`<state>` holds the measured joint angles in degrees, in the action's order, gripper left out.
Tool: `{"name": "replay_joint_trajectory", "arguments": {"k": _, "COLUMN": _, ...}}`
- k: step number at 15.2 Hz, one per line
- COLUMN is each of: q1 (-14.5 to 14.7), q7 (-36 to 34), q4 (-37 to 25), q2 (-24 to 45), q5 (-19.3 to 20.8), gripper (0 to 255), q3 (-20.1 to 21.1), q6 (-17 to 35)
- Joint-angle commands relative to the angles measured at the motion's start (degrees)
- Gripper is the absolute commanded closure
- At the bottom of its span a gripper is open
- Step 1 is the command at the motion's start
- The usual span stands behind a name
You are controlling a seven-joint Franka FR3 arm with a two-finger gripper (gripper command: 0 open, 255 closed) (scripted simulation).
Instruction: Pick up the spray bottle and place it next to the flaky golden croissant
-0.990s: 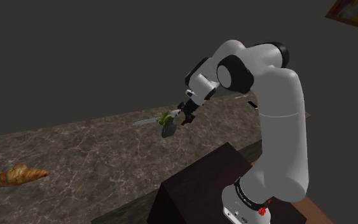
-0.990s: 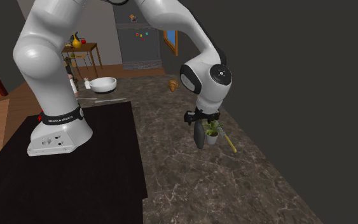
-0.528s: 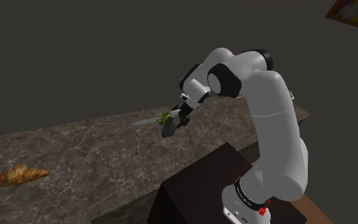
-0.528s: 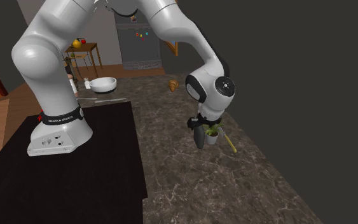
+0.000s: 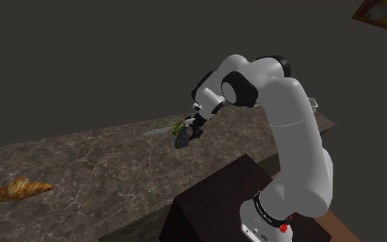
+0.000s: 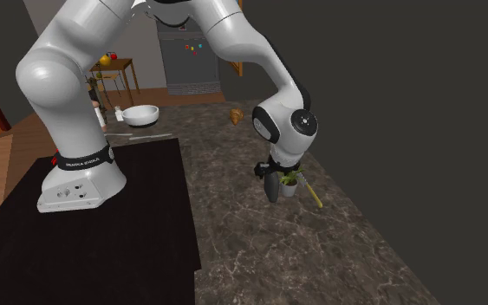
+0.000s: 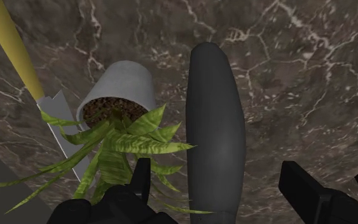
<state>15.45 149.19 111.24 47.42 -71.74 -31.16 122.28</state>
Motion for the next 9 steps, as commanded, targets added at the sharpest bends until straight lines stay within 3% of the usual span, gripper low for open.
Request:
{"name": "replay_joint_trajectory", "arguments": {"k": 1, "q1": 0.0, "q7": 0.0, "q4": -0.02, "q2": 0.01, "q5": 0.0, "gripper": 0, "q3": 0.01, "q6": 0.0}}
{"name": "replay_joint_trajectory", "arguments": {"k": 2, "q1": 0.0, "q7": 0.0, "q4": -0.01, "q2": 0.01, "q5": 0.0, "gripper": 0, "q3": 0.0, "q6": 0.0}}
{"name": "replay_joint_trajectory", "arguments": {"k": 3, "q1": 0.0, "q7": 0.0, "q4": -0.01, "q2": 0.01, "q5": 0.0, "gripper": 255, "q3": 0.0, "q6": 0.0}}
{"name": "replay_joint_trajectory", "arguments": {"k": 9, "q1": 0.0, "q7": 0.0, "q4": 0.0, "q2": 0.0, "q5": 0.0, "gripper": 255, "q3": 0.0, "q6": 0.0}}
